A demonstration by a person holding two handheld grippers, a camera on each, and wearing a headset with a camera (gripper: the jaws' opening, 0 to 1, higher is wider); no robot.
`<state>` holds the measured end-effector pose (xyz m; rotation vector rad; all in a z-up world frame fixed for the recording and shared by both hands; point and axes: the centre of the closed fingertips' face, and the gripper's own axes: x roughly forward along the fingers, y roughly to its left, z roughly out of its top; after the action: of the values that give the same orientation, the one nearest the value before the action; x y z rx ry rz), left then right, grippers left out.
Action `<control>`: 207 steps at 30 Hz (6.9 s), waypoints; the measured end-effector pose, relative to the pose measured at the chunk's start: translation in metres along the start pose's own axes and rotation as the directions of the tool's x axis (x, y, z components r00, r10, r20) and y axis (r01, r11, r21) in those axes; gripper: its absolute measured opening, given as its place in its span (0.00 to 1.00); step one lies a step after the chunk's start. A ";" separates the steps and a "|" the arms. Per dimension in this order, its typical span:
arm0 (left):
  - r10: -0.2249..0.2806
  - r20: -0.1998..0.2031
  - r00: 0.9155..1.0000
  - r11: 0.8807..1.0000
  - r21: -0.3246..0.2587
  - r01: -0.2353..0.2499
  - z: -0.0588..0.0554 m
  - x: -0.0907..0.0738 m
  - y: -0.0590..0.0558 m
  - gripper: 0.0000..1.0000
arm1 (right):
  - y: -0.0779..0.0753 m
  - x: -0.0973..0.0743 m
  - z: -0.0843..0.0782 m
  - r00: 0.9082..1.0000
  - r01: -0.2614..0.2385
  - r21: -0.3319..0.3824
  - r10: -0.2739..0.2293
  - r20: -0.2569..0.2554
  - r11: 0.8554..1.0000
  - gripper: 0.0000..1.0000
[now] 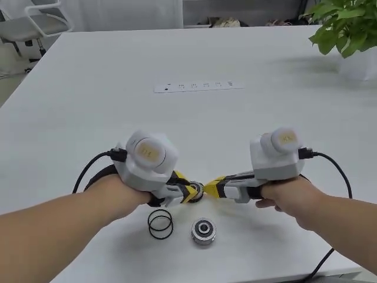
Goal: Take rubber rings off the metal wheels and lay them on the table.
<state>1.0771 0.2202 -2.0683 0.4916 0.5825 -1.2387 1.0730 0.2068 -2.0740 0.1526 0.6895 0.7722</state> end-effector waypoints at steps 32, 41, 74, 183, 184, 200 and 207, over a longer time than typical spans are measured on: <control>0.005 0.000 1.000 1.000 0.001 -0.005 0.000 -0.001 0.000 0.08 | 0.001 0.000 0.002 0.999 -0.022 0.088 0.020 0.026 0.996 0.00; 0.006 -0.003 1.000 1.000 0.006 -0.006 0.000 0.000 0.000 0.08 | 0.002 0.000 0.003 0.999 -0.024 0.098 0.021 0.030 0.995 0.00; 0.014 -0.005 1.000 1.000 0.009 -0.014 0.000 -0.001 0.000 0.08 | 0.030 0.005 0.019 0.990 -0.120 0.105 0.111 0.085 0.987 0.00; 0.068 0.158 0.985 0.995 -0.082 -0.056 -0.027 -0.144 -0.024 0.64 | 0.106 0.018 0.006 0.960 -0.281 0.078 0.282 0.003 0.957 0.00; 0.068 0.157 0.985 0.995 -0.084 -0.055 -0.028 -0.144 -0.024 0.64 | 0.108 0.018 0.005 0.959 -0.284 0.078 0.285 -0.001 0.956 0.00; 0.069 0.147 0.987 0.994 -0.094 -0.056 -0.033 -0.144 -0.026 0.64 | 0.110 0.024 -0.012 0.958 -0.276 0.053 0.279 -0.066 0.960 0.00; 0.071 0.145 0.987 0.994 -0.094 -0.058 -0.033 -0.145 -0.025 0.64 | 0.102 0.024 -0.016 0.965 -0.246 0.034 0.248 -0.082 0.969 0.00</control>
<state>1.0171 0.3402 -2.0001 0.3373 0.4903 -1.1707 1.0153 0.2945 -2.0613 0.2308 0.7703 1.0145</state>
